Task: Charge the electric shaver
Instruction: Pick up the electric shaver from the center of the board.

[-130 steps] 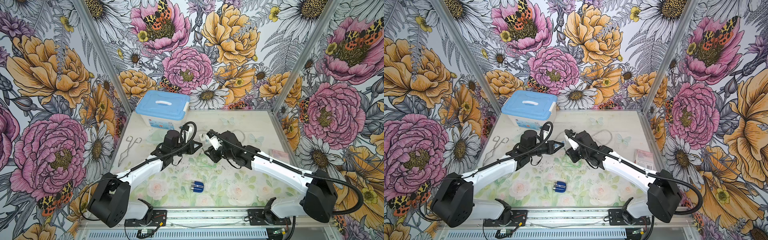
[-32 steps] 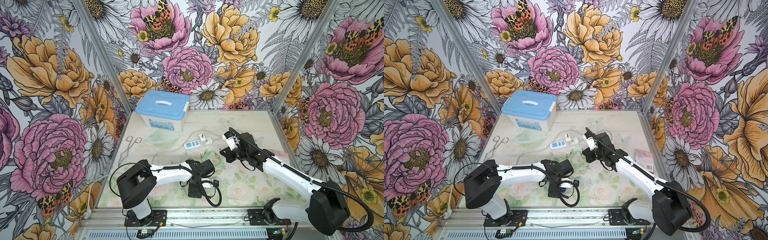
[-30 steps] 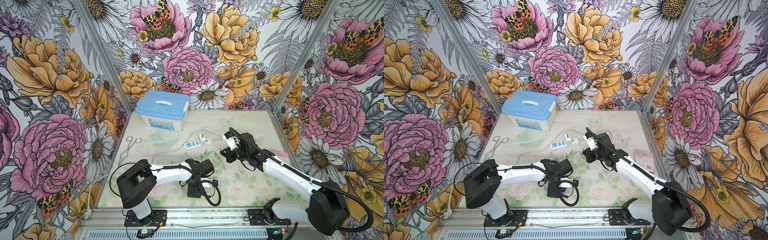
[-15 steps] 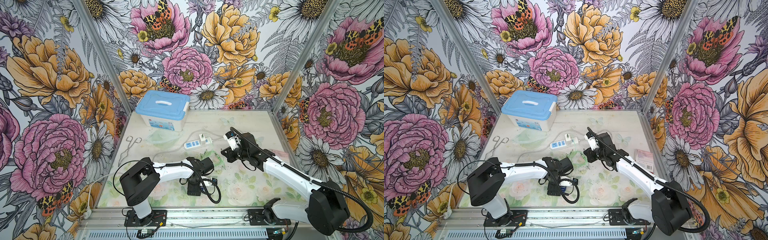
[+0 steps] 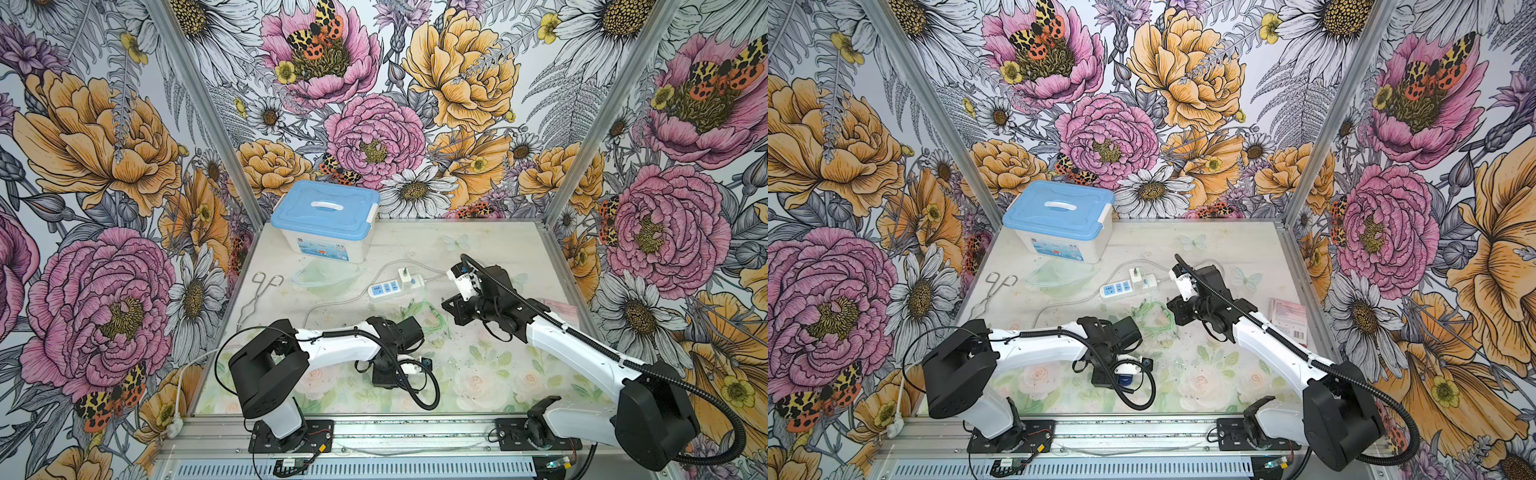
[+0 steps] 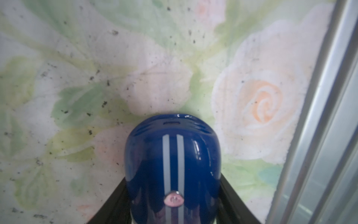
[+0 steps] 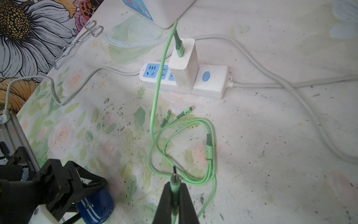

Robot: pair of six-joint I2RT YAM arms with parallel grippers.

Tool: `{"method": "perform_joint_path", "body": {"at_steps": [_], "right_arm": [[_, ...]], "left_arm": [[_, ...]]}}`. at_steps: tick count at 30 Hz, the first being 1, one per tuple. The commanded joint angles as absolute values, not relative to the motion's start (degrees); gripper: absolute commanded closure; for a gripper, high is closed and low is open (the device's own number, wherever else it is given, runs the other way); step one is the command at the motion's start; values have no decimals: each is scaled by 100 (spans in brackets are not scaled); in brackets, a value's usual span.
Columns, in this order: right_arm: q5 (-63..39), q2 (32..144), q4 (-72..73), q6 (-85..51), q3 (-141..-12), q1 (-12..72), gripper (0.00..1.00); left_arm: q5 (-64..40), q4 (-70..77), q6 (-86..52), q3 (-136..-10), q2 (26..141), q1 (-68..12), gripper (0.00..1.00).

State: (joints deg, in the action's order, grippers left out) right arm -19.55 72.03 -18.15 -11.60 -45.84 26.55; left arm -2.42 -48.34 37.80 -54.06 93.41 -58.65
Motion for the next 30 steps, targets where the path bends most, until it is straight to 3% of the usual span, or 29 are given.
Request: {"method": "perform_joint_path", "body": {"at_steps": [1, 6, 9, 13, 16, 21, 24, 30], "right_arm": [[-1929, 7198, -1794, -1270, -4553, 2619, 100], [-1934, 7256, -1807, -1294, -4618, 2654, 100], [-1934, 7242, -1828, -1285, -4641, 2671, 100], [-1909, 7182, -1863, -1273, -4624, 2670, 100], [-1889, 7150, -1872, -1281, -4605, 2672, 100], [-1942, 7169, -1916, -1274, -4579, 2663, 100], [-1999, 7183, -1934, -1299, -4551, 2663, 100], [-1986, 7040, -1958, -1335, -4502, 2663, 100]], "left_arm": [[-363, -4624, 3627, -5454, 9148, -5898, 63], [-336, -4199, 3561, -5283, 8955, -6014, 64], [-337, -4134, 3550, -5282, 9069, -6021, 43], [-323, -4100, 3636, -5265, 9178, -6049, 36], [-333, -4093, 3678, -5311, 9253, -6047, 41], [-216, -4028, 3679, -5301, 9108, -5952, 62], [-273, -4021, 3683, -5243, 9067, -5967, 41], [-283, -4043, 3671, -5247, 9353, -6095, 30]]}}
